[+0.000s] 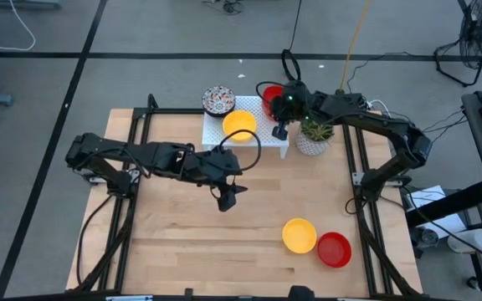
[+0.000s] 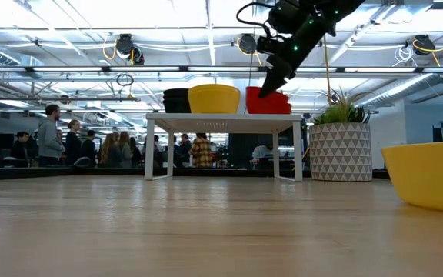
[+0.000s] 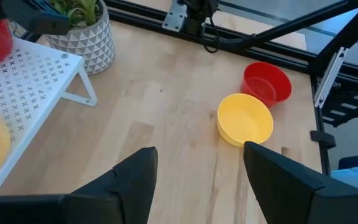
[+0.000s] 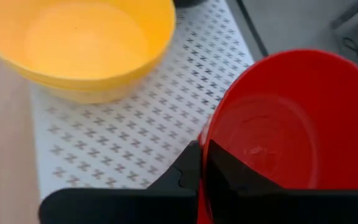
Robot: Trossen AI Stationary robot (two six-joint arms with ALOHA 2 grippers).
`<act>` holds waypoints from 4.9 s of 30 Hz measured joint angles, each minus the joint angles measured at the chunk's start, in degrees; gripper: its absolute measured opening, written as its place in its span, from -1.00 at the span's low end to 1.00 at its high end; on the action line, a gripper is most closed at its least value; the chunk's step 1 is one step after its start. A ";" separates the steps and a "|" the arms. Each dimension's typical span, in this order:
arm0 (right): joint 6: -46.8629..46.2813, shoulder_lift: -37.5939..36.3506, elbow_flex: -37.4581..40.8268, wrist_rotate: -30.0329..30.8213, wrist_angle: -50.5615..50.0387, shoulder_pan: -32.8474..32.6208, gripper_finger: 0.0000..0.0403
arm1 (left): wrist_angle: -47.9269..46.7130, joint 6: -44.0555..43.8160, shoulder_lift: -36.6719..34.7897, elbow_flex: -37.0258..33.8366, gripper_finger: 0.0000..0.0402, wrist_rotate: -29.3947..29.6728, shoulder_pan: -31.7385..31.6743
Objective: Pick & Place Mini bowls
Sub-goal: Stack the red bowl on the red bowl on the shelf
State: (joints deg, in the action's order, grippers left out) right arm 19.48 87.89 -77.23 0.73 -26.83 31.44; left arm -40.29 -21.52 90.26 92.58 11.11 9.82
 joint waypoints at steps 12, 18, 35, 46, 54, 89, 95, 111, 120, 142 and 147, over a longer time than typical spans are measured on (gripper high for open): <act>-0.80 0.01 0.00 -5.78 2.68 -0.02 -0.81 | -0.14 -0.01 0.00 -0.02 0.20 0.06 -0.02; -0.80 -0.59 0.04 -5.42 1.75 -0.08 -0.55 | -0.17 -0.30 0.00 -0.02 0.20 0.05 -0.04; -5.34 -20.17 0.04 -5.30 -13.10 -13.89 -0.22 | 0.48 -1.20 0.46 -0.02 0.20 0.03 -0.26; -27.55 -21.41 0.81 -5.49 -41.54 -39.67 -0.23 | -0.13 -8.16 0.50 -0.07 0.20 -0.03 0.57; -43.78 -22.12 10.37 -6.00 -45.67 -53.32 -0.23 | -0.32 -9.47 0.50 -0.07 0.20 -0.04 2.76; -54.48 -22.11 46.58 -11.35 0.98 -67.20 -0.58 | 0.04 -17.82 0.50 -0.07 0.20 10.37 11.32; -58.54 -22.11 46.43 -16.67 0.14 -66.74 -0.95 | 0.02 -17.79 0.50 -0.07 0.20 10.41 11.32; -49.41 -22.09 25.97 1.10 -33.39 -53.94 -1.00 | -0.22 -14.62 0.50 -0.07 0.20 10.41 11.32; -33.29 -22.09 7.99 16.38 -35.80 -40.32 -1.00 | -0.43 -11.42 0.50 -0.07 0.20 10.41 11.32; -13.35 -4.17 -11.84 4.94 -10.67 0.87 -1.00 | -6.58 -10.57 0.48 -0.09 0.20 9.91 11.32; -13.87 -0.99 -17.35 0.49 -10.43 4.26 -1.00 | -6.62 -11.54 0.48 -0.09 0.20 9.87 11.32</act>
State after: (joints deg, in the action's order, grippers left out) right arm 5.61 86.90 -94.58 1.22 -37.25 35.70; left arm -46.92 -33.05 90.74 92.49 20.97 21.15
